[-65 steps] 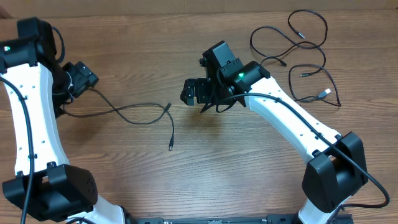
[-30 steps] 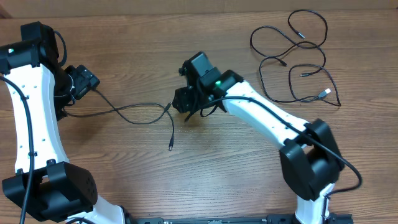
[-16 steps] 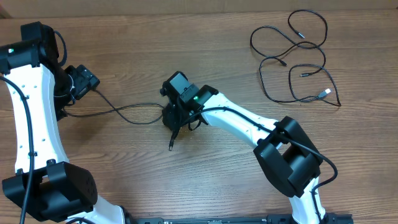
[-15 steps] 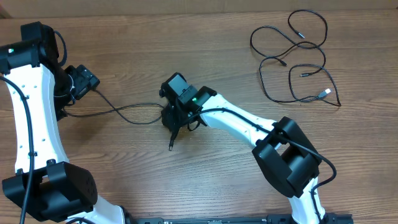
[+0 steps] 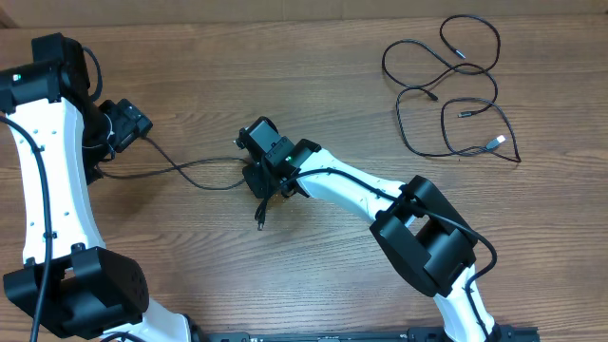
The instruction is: Untangle cables
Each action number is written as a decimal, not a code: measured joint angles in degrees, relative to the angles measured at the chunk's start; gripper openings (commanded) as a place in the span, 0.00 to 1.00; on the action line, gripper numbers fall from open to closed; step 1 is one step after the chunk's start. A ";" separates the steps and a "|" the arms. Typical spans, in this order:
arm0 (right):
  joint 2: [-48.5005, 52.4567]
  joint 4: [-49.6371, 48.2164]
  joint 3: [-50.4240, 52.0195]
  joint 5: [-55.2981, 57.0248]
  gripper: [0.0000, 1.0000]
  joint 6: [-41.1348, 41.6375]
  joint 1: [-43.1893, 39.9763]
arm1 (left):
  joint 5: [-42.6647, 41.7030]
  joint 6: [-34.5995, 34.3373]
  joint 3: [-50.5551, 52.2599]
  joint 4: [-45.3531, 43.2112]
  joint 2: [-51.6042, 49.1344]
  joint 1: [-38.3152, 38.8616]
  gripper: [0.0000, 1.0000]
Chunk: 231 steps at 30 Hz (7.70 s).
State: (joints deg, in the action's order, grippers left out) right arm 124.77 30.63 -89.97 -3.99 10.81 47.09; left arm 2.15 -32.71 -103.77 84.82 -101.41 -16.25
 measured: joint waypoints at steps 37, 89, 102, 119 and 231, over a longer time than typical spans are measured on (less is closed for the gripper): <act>-27.54 13.07 -3.82 9.40 0.04 9.94 -5.75 | 0.00 0.00 0.02 -0.02 0.00 0.00 1.00; -29.79 23.41 -3.96 -1.14 0.04 13.46 -5.75 | 0.00 0.00 0.04 0.00 0.00 0.00 1.00; -26.77 25.94 -3.93 -1.18 0.04 16.06 -5.75 | 0.00 0.00 0.04 0.00 0.00 0.00 1.00; -26.77 26.14 -3.93 -1.57 0.06 16.15 -5.75 | 0.00 0.00 0.04 -0.02 0.00 0.00 1.00; -26.75 29.03 -3.87 4.00 1.00 16.22 -10.47 | -13.53 -4.79 0.02 -25.40 -30.73 19.28 0.04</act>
State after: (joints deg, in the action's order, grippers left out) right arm 98.02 59.66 -93.84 0.01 27.03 36.62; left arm -11.38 -37.50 -103.74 59.42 -132.14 3.03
